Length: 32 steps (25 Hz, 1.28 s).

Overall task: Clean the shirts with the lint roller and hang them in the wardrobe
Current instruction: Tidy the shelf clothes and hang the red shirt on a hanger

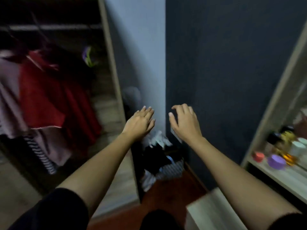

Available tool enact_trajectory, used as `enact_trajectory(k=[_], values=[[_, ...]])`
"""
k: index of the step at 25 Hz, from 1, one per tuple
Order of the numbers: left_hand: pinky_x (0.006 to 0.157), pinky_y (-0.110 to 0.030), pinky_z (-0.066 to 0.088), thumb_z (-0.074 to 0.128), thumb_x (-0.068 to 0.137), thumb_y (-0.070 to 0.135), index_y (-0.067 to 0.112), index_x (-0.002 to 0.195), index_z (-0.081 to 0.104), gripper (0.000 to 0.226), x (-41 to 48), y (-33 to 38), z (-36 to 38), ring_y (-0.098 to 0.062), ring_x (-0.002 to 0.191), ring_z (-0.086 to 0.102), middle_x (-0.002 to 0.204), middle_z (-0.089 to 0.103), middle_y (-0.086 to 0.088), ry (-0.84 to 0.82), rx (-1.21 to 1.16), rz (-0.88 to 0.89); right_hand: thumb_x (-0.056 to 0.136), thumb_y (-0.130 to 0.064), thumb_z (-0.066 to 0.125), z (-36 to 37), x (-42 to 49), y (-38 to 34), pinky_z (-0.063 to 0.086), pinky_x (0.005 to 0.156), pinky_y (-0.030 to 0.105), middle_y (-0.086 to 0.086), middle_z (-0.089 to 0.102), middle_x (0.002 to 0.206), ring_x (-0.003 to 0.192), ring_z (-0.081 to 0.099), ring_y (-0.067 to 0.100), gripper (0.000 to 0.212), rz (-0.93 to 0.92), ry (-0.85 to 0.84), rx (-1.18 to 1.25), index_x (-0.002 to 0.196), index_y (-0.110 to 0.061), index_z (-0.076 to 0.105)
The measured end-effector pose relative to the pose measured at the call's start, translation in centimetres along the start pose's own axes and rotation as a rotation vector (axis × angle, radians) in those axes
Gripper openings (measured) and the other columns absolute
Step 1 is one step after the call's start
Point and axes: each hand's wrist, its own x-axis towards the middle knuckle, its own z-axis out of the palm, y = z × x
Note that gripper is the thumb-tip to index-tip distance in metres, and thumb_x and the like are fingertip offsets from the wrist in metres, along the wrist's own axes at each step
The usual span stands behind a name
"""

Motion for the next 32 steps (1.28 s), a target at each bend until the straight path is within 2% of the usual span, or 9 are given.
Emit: enact_trajectory(k=[2,4,8,14,19,22,25,28,32], values=[[0.109,-0.041,0.033,0.028,0.091,0.038,0.0,0.133,0.047,0.06,0.6,-5.8,-4.2,-0.033,0.134,0.04,0.142,0.045,-0.018,0.094,0.083,-0.012,0.091,-0.037,0.041,1.4,4.9,-4.4,0.043,0.084,0.041,0.011,0.057,0.107,0.1,0.052,0.03,0.037,-0.095,-0.006,0.007,0.112,-0.01,0.055],[0.097,-0.044,0.046,0.032,0.088,0.038,-0.001,0.122,0.058,0.058,1.2,-12.0,-8.5,-0.035,0.121,0.055,0.129,0.058,-0.02,0.21,0.202,0.004,0.091,-0.036,0.045,2.9,9.7,-9.4,0.042,0.085,0.041,0.01,0.056,0.109,0.101,0.051,0.029,0.035,-0.198,0.008,0.018,0.114,-0.011,0.054],[0.084,-0.045,0.054,0.04,0.085,0.035,-0.001,0.112,0.064,0.051,2.5,-22.1,-17.1,-0.034,0.107,0.064,0.116,0.066,-0.02,0.275,0.369,0.032,0.089,-0.035,0.049,4.9,18.8,-18.8,0.044,0.083,0.044,0.013,0.055,0.107,0.101,0.051,0.033,0.035,-0.348,0.104,0.01,0.112,-0.01,0.054],[0.092,-0.046,0.049,0.06,0.08,0.026,0.002,0.117,0.062,0.044,3.6,-35.6,-29.0,-0.033,0.115,0.06,0.123,0.063,-0.018,0.462,0.455,-0.012,0.087,-0.034,0.05,6.4,32.1,-32.4,0.042,0.084,0.042,0.011,0.052,0.112,0.105,0.048,0.031,0.036,-0.474,0.229,0.003,0.117,-0.013,0.052],[0.087,-0.046,0.052,0.059,0.077,0.021,-0.001,0.114,0.063,0.043,5.4,-42.6,-35.3,-0.036,0.109,0.063,0.117,0.065,-0.021,0.536,0.514,-0.015,0.088,-0.032,0.049,7.6,38.7,-38.0,0.042,0.087,0.041,0.009,0.051,0.113,0.107,0.048,0.029,0.034,-0.501,0.327,-0.042,0.117,-0.014,0.051],[0.102,-0.041,0.043,0.059,0.087,0.02,0.001,0.128,0.053,0.046,7.5,-45.2,-38.0,-0.032,0.126,0.051,0.133,0.054,-0.019,0.615,0.538,-0.019,0.086,-0.027,0.052,7.6,42.7,-39.9,0.043,0.082,0.041,0.011,0.052,0.109,0.103,0.05,0.031,0.03,-0.533,0.38,-0.147,0.113,-0.012,0.052],[0.112,-0.032,0.028,0.055,0.092,0.023,0.008,0.141,0.039,0.054,9.6,-47.1,-39.3,-0.023,0.139,0.033,0.148,0.039,-0.012,0.659,0.54,-0.037,0.084,-0.019,0.054,7.6,46.2,-40.7,0.044,0.079,0.043,0.013,0.051,0.111,0.102,0.05,0.033,0.032,-0.519,0.402,-0.233,0.115,-0.01,0.051],[0.114,-0.029,0.021,0.052,0.093,0.024,0.009,0.144,0.033,0.056,12.4,-48.7,-40.4,-0.022,0.143,0.025,0.152,0.031,-0.01,0.651,0.54,-0.051,0.086,-0.02,0.054,8.2,50.1,-41.2,0.043,0.086,0.044,0.011,0.045,0.123,0.112,0.045,0.031,0.043,-0.417,0.34,-0.276,0.128,-0.017,0.042],[0.115,-0.03,0.018,0.048,0.094,0.024,0.011,0.147,0.025,0.059,16.8,-50.8,-42.6,-0.024,0.144,0.02,0.155,0.024,-0.01,0.576,0.526,-0.127,0.086,-0.02,0.052,8.4,55.5,-41.9,0.038,0.101,0.048,0.017,0.027,0.141,0.126,0.034,0.041,0.062,-0.146,0.058,-0.064,0.141,-0.029,0.026]])
